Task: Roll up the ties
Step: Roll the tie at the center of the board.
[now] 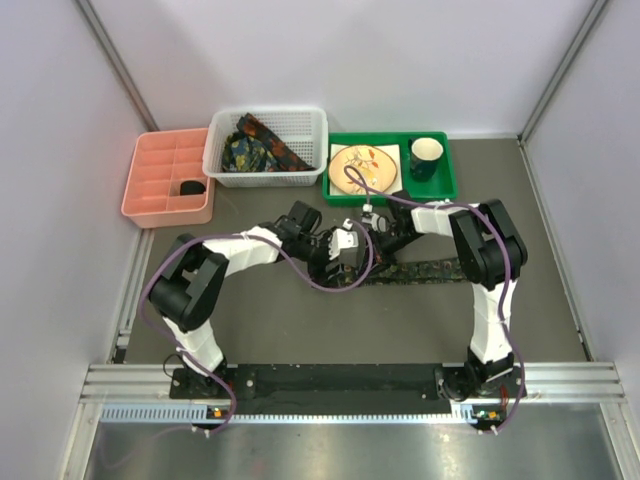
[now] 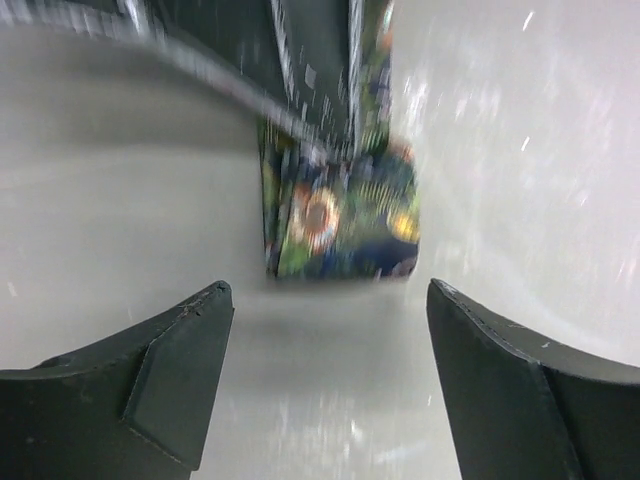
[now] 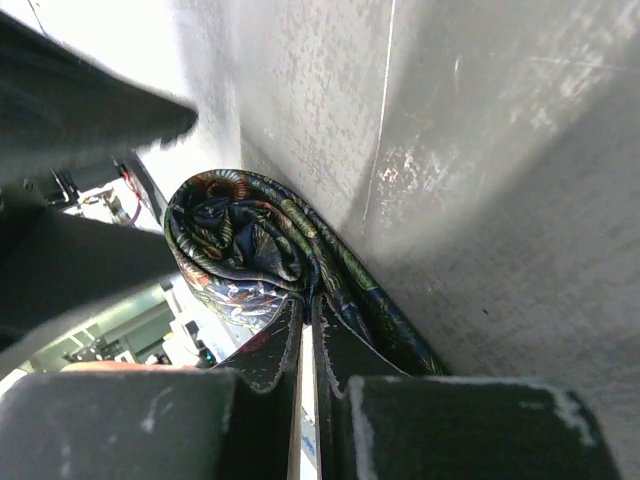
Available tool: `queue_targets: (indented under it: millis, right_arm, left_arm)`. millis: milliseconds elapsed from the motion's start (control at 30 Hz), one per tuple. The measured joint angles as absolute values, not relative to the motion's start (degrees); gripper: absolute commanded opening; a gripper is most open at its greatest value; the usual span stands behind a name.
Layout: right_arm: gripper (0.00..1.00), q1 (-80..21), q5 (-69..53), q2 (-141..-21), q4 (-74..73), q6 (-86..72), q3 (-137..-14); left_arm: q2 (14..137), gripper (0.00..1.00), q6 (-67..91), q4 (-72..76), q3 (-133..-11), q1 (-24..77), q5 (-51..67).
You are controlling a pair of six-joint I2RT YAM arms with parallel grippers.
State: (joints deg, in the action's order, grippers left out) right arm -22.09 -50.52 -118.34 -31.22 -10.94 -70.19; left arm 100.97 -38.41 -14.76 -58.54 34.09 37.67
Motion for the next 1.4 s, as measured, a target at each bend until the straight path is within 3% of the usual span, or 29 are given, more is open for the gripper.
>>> queue_targets:
  millis: [467, 700, 833, 933, 1067, 1400]
  right_arm:
    - [0.00, -21.5, -50.8, -118.0, -29.8, -12.3, -68.8]
    - [0.00, -21.1, -51.7, -117.8, -27.6, -14.2, -67.6]
    - [0.00, -21.1, -52.1, -117.8, -26.7, -15.5, -67.3]
    - [0.18, -21.1, -52.5, -117.8, -26.6, -16.1, -67.2]
    - [0.25, -20.2, -53.2, -117.1, -28.2, -15.6, -67.5]
    - [0.23, -10.9, -55.1, -111.8, -43.4, -4.7, -71.5]
  left_arm:
    - [106.2, 0.67, -29.6, -2.0, -57.5, 35.3, 43.0]
    - [106.5, 0.47, -31.3, -1.8, -57.6, 37.6, 39.7]
    - [106.5, 0.26, -33.3, -3.9, -58.9, 38.9, 35.7]
    - [106.5, 0.19, -35.0, -7.7, -60.9, 40.0, 32.9]
    - [106.8, 0.16, -37.8, -16.2, -65.8, 42.2, 28.0]
    - [107.4, 0.13, -40.5, -24.0, -68.6, 43.0, 24.1]
